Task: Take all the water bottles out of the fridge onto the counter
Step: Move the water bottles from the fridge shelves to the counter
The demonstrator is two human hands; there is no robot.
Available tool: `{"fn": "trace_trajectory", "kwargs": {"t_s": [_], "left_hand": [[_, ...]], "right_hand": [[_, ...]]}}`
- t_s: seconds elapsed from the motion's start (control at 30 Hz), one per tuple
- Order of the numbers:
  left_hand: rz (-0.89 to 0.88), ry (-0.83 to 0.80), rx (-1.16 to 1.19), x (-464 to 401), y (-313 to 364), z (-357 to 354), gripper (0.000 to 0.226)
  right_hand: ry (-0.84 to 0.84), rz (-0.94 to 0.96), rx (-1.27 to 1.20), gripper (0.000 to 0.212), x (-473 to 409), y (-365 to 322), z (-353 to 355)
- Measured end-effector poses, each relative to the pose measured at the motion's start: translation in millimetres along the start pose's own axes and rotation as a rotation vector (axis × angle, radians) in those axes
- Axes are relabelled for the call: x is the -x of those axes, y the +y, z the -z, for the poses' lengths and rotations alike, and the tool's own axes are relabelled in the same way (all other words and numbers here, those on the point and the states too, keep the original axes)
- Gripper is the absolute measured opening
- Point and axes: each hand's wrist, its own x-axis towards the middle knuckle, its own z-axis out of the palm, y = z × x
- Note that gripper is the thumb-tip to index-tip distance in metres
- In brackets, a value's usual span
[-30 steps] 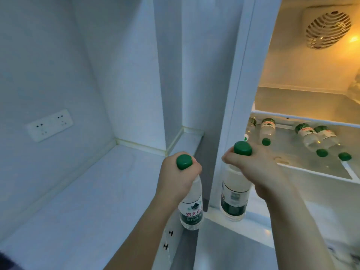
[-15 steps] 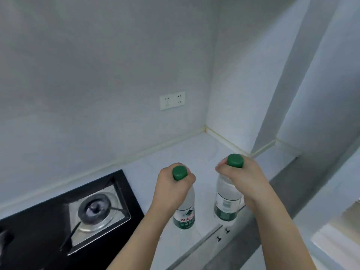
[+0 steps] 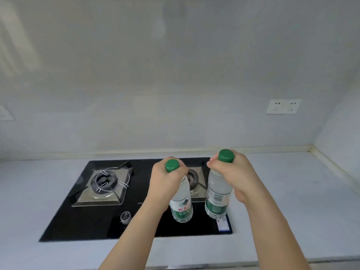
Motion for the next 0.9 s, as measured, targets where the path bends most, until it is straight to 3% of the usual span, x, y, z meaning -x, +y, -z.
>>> {"fn": "trace_trajectory", "kwargs": {"t_s": [0.6,0.9], "left_hand": [[0.112,0.317,-0.056,36,-65,382,0.009],[0.205,0.467,-0.032,63,-95,500,0.012]], "right_hand": [[-0.451,0.088,0.057,0.008,79,-73,-374],[-0.613,0.096,0.045,0.011,112,-87,-500]]}}
